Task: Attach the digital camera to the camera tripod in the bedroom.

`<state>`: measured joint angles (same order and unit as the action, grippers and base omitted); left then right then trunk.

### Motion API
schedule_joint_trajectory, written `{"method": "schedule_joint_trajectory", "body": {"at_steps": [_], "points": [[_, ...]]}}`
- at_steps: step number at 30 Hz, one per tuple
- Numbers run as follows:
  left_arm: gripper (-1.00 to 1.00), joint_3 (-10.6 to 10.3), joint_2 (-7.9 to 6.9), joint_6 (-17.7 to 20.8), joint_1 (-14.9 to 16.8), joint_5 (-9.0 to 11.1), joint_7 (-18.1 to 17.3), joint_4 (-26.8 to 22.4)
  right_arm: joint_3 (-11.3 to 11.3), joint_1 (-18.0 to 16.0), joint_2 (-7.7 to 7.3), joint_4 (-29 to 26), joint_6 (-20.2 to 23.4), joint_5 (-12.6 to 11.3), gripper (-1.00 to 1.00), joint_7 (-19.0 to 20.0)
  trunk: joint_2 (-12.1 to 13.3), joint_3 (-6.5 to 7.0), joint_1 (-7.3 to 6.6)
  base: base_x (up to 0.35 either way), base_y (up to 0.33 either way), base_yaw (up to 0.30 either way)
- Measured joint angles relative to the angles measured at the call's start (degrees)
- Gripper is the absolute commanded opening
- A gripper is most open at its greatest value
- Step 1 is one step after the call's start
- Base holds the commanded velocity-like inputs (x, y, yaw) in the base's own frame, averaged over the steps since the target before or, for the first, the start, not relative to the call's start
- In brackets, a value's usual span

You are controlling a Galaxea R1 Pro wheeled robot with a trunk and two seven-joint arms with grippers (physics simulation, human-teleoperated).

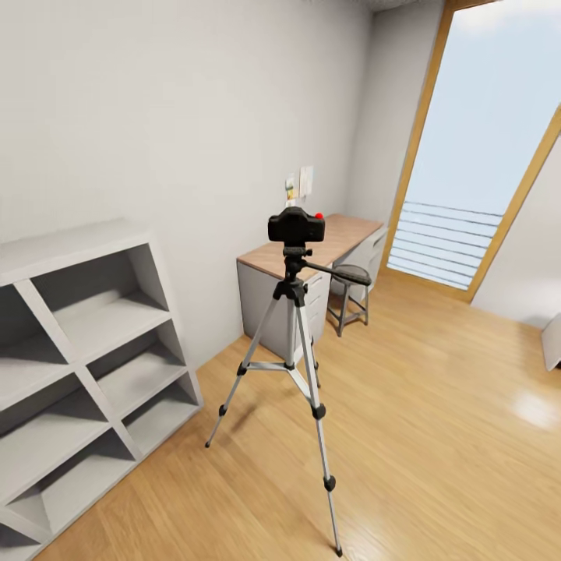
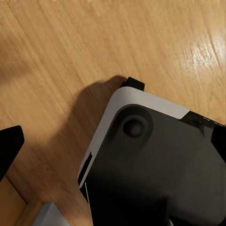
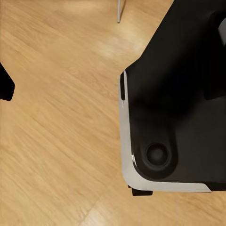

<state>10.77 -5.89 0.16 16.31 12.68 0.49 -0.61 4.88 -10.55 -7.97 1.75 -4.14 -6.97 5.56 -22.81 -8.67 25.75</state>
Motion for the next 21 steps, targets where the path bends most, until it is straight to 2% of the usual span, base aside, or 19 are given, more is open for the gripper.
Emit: {"method": "schedule_joint_trajectory", "body": {"at_steps": [21], "points": [[1.00,0.0,0.00,0.0,0.0,0.0,0.0,0.0,0.0,0.0,0.07,0.0,0.1,-0.1,1.00,-0.4,0.0,1.96,0.00,0.000,0.000,0.000]]}}
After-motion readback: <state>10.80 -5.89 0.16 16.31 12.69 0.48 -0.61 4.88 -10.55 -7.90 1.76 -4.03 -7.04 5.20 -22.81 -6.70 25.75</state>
